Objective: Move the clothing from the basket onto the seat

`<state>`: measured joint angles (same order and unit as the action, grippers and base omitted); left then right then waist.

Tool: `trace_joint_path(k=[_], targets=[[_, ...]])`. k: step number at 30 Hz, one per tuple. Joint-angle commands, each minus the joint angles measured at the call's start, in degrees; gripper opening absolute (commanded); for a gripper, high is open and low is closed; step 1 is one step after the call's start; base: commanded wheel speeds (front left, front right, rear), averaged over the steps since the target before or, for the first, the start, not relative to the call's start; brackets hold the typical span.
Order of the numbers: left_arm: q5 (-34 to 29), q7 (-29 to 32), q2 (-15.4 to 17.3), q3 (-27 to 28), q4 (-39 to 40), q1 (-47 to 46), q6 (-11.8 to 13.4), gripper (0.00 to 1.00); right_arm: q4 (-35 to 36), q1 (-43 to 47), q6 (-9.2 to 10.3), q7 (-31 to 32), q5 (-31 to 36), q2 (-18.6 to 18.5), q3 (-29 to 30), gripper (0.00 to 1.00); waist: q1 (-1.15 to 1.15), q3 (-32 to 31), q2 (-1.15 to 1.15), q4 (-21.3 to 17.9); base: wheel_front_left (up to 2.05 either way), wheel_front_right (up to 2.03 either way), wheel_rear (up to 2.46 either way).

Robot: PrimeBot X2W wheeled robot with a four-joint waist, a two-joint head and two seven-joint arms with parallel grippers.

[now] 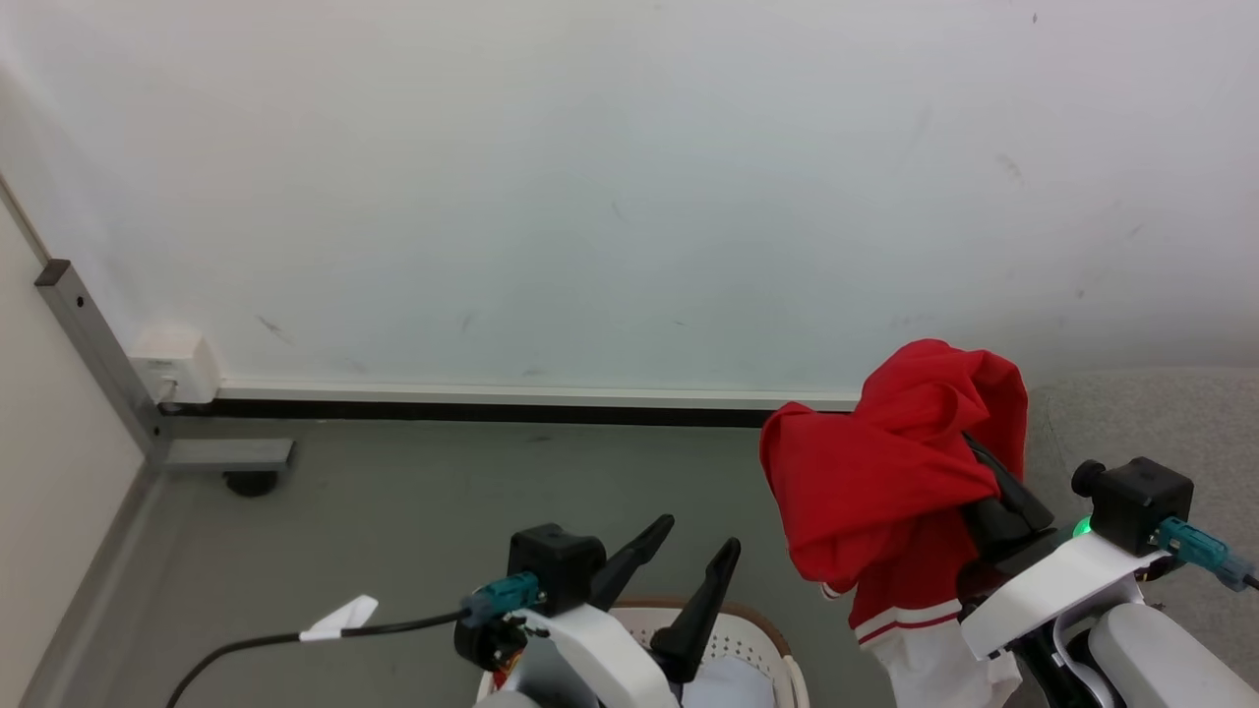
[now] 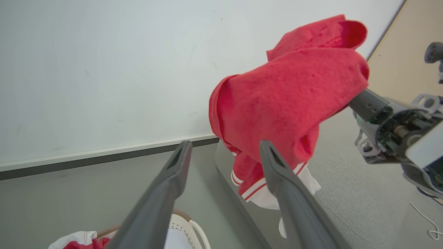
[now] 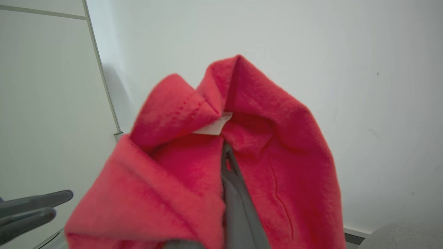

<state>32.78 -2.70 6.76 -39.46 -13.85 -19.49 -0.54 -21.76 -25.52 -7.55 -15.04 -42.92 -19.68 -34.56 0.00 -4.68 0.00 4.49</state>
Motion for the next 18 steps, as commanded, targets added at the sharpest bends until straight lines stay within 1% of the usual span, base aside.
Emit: trace_joint_path(k=[1, 6, 10, 13, 18], targets=[[-0.8, -0.6, 0.0, -0.1, -0.2, 0.1, -0.1, 1.0, 0.3, 0.7, 0.12, -0.2, 0.1, -0.4, 0.4, 0.0, 0.0, 0.0, 0.0, -0.1, 0.0, 0.0, 0.0], [-0.8, -1.0, -0.2, -0.4, -0.2, -0.5, -0.3, 1.0, 0.3, 0.5, 0.12, -0.2, 0.4, -0.3, 1.0, 0.0, 0.0, 0.3, 0.0, -1.1, 0.0, 0.0, 0.0], [-0.6, -0.9, -0.2, -0.6, 0.3, -0.8, -0.3, 1.0, 0.3, 0.4, 0.12, -0.2, 0.5, -0.6, 1.6, 0.0, 0.0, 0.8, 0.0, -2.7, 0.0, 0.0, 0.0], [-0.5, -0.8, -0.1, -0.8, 0.7, -0.6, -0.2, 1.0, 0.5, 0.5, 0.12, -0.2, 0.7, -0.9, 2.0, 0.0, 0.0, 1.3, 0.0, -4.7, 0.0, 0.0, 0.0], [-0.5, -0.8, -0.6, -1.8, 1.4, -0.5, -0.2, 1.0, 1.0, 0.1, 0.12, -0.2, 1.0, -1.4, 2.4, 0.0, 0.0, 2.8, 0.0, -9.3, 0.0, 0.0, 0.0]])
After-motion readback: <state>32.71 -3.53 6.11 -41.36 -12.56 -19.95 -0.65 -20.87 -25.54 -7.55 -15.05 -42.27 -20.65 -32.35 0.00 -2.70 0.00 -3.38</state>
